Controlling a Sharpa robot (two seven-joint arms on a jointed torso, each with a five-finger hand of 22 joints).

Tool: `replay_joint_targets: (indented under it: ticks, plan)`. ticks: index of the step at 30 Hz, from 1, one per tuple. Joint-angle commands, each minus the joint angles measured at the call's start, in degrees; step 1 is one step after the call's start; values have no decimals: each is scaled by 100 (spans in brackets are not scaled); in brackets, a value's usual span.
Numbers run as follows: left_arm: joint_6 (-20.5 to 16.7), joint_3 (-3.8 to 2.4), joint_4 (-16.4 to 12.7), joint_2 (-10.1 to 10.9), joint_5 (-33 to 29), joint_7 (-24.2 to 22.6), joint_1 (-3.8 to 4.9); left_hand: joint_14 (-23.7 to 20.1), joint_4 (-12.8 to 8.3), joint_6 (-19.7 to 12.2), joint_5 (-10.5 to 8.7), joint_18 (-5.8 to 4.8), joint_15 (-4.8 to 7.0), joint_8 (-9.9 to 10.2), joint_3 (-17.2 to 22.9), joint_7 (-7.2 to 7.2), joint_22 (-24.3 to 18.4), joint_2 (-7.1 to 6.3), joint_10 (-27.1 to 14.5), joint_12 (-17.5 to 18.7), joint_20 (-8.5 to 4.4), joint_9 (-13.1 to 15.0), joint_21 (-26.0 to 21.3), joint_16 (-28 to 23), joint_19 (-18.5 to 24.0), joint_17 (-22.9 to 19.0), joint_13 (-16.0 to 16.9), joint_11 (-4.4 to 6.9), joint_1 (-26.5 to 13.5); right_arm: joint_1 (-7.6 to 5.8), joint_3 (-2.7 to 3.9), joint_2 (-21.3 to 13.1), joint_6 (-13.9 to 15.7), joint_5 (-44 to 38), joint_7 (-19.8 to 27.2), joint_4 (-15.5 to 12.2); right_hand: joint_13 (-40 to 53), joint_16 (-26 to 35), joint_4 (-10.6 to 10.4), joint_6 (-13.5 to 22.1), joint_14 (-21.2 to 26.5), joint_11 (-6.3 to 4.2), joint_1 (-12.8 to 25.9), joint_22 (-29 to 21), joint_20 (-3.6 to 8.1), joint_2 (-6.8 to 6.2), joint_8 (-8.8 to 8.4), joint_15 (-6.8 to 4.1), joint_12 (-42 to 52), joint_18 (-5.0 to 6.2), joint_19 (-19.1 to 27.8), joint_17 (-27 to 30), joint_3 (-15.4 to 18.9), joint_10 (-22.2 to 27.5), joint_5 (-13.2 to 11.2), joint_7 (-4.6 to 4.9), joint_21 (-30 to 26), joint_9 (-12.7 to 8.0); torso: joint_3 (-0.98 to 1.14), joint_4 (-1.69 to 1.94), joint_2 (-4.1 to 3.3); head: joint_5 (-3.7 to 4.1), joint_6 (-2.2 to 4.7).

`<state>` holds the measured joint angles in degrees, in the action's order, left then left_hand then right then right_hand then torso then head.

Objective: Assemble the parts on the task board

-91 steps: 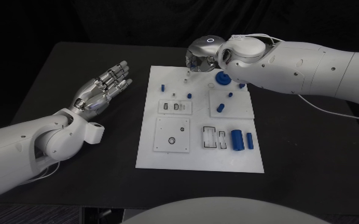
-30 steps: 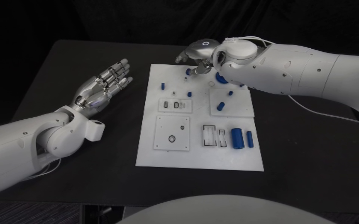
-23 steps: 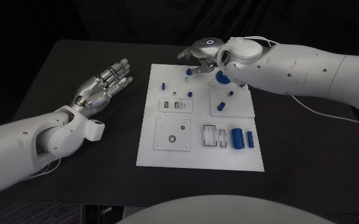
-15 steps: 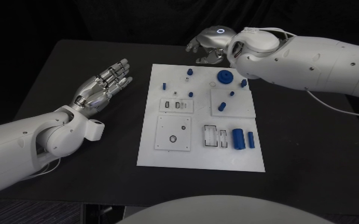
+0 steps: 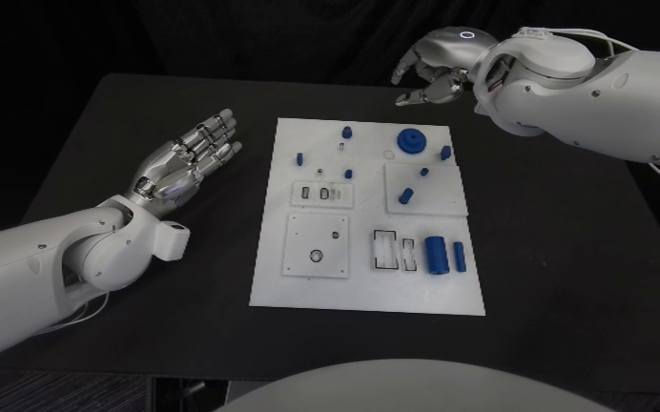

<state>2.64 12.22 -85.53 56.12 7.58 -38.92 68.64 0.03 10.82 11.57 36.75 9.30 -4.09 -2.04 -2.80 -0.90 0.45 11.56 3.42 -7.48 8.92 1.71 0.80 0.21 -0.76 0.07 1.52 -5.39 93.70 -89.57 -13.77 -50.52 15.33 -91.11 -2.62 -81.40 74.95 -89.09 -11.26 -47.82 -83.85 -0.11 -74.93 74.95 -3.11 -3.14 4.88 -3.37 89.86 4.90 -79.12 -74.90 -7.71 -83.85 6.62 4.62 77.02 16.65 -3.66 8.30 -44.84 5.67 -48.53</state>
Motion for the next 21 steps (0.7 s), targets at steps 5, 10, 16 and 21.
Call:
replay_joint_targets:
  ticks: [5,10,16,21]
  plan:
    - [49,-4,-5,-40,-25,-858,13,-1,8,-11,-30,-33,-46,-2,32,32,-2,9,7,13,50,0,-15,-20,-4,-6,-3,-37,-63,172,-18,-214,-392,64,-528,-68,1505,-91,-74,112,-615,-32,95,509,31,-23,-108,-33,14,-155,-209,-1510,70,-615,87,-5,217,-102,-3,-8,-3,54,16]
    - [73,-4,8,-65,-25,-860,12,-2,7,-17,-30,-33,-49,-1,35,31,-3,10,7,13,52,0,-16,-20,-3,-7,-3,-39,-64,321,-23,-296,-246,65,-508,-40,1505,-91,-3,191,-615,1,-2,615,26,-49,-114,-16,14,-184,-306,-1510,54,-615,261,50,318,-162,2,-1,-11,97,33]
    - [87,-4,5,-65,-25,-859,11,-2,7,-17,-30,-33,-49,-1,35,31,-3,10,7,13,52,0,-16,-20,-3,-7,-3,-39,-64,448,-24,-315,-141,65,-477,17,1505,-91,26,45,-615,52,-33,755,-7,-63,-42,25,14,-226,-427,-1510,51,-615,357,107,460,-133,10,-15,-13,103,32]
    - [101,-4,7,-67,-25,-858,11,-2,6,-23,-34,-35,-54,1,41,29,-3,14,5,15,56,-1,-17,-20,-2,-7,-3,-44,-66,524,-25,-339,-68,65,-457,-3,1505,-91,29,-84,-615,67,-21,903,-27,-74,12,42,14,-271,-552,-1510,54,-615,453,115,617,-75,6,9,-10,138,33]
